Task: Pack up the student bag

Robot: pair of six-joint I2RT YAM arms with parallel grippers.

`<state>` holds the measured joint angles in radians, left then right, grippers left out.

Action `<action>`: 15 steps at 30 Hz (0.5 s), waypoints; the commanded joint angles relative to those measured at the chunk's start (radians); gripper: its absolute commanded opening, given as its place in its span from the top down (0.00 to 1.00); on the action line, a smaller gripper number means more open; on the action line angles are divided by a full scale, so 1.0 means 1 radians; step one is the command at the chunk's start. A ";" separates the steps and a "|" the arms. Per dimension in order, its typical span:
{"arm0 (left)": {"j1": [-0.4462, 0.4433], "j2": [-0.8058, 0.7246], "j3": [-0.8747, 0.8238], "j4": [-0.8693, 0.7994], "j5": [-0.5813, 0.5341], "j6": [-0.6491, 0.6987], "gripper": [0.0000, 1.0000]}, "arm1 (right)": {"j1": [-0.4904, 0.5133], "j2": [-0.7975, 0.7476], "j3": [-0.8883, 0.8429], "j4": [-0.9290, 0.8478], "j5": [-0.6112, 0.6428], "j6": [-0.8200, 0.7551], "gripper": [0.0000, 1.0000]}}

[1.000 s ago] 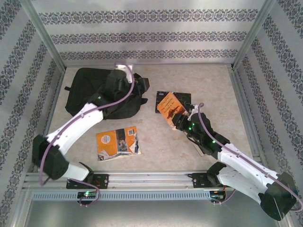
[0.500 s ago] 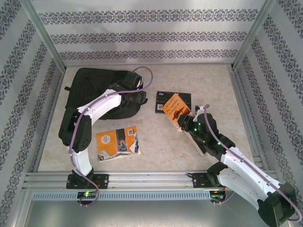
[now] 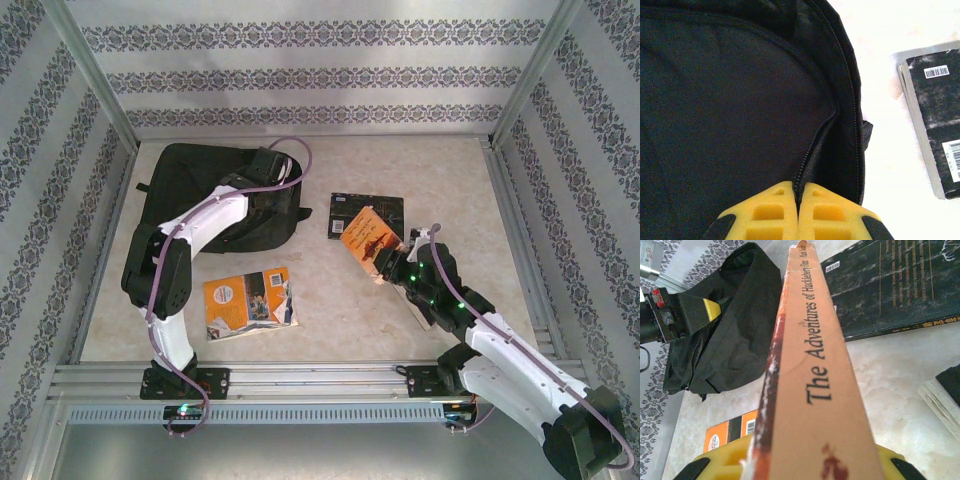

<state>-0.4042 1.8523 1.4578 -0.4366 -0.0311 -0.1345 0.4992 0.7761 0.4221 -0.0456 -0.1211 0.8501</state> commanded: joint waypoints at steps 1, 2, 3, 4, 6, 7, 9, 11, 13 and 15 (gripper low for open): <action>0.010 -0.045 -0.022 0.011 -0.012 0.016 1.00 | -0.010 0.010 0.028 0.079 -0.030 0.001 1.00; 0.010 -0.064 -0.027 0.014 -0.008 0.016 1.00 | -0.010 0.017 0.040 0.079 -0.038 -0.006 1.00; 0.010 -0.085 -0.034 0.019 -0.004 0.016 1.00 | -0.009 0.025 0.052 0.077 -0.045 -0.012 1.00; 0.009 -0.113 -0.043 0.025 0.005 0.011 1.00 | -0.010 0.036 0.067 0.078 -0.051 -0.013 1.00; 0.008 -0.175 -0.066 0.042 0.035 0.006 1.00 | -0.011 0.072 0.108 0.075 -0.075 -0.019 1.00; 0.007 -0.210 -0.077 0.043 0.047 -0.001 1.00 | -0.012 0.094 0.138 0.067 -0.093 -0.026 1.00; 0.004 -0.285 -0.105 0.035 0.080 -0.006 1.00 | -0.011 0.143 0.197 0.054 -0.130 -0.033 1.00; 0.002 -0.360 -0.150 0.037 0.102 -0.018 1.00 | -0.011 0.184 0.243 0.060 -0.161 -0.030 1.00; 0.002 -0.434 -0.201 0.051 0.126 -0.033 1.00 | -0.011 0.228 0.286 0.074 -0.192 -0.020 1.00; 0.002 -0.505 -0.250 0.069 0.151 -0.058 1.00 | -0.010 0.289 0.332 0.093 -0.223 0.004 1.00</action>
<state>-0.4034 1.4235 1.2598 -0.4110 0.0463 -0.1505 0.4992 1.0168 0.6804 -0.0341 -0.2680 0.8387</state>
